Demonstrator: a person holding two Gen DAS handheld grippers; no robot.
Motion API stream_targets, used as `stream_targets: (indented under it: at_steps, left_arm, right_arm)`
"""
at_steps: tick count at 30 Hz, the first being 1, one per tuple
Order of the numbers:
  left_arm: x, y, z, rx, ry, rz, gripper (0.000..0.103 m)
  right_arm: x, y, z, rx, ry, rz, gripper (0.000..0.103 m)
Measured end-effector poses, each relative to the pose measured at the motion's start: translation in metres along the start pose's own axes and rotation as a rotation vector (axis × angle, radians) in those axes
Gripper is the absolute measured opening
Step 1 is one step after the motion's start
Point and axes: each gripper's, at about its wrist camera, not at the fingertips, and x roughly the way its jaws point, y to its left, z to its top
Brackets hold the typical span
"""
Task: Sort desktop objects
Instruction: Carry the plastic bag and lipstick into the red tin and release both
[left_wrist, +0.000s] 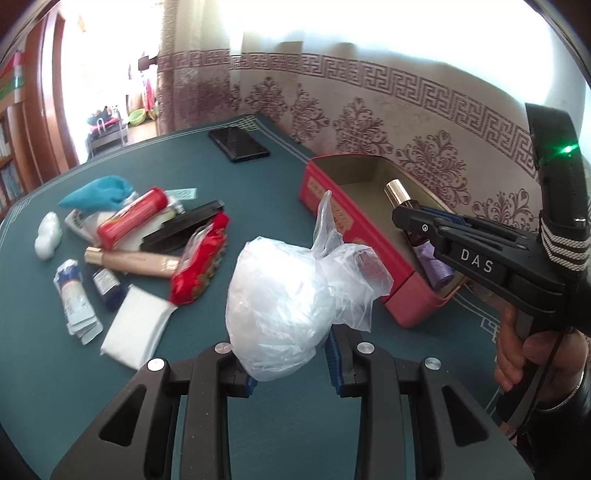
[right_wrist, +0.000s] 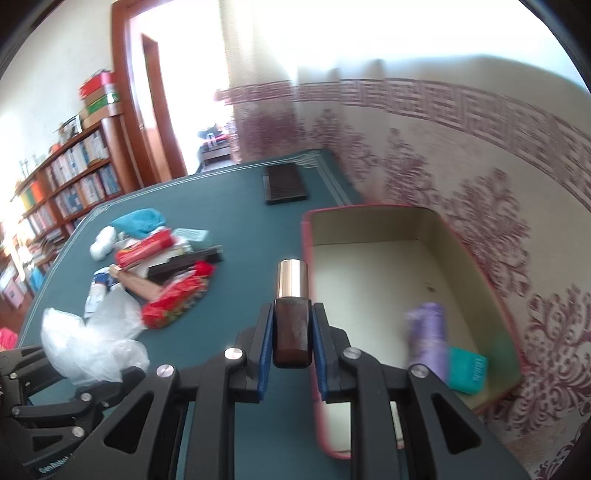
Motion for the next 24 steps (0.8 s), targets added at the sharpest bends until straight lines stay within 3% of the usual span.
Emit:
stream_targets:
  at_steps: [7,24]
  left_arm:
    - [0.007,-0.035,0.020,0.059,-0.012,-0.013,0.032]
    - [0.038,-0.110,0.064,0.170,-0.037,-0.040,0.032]
  right_arm:
    - [-0.007,-0.042,-0.005,0.034,-0.003,-0.043,0.022]
    - [-0.009,-0.094,-0.015,0.103,0.000,-0.072,0.022]
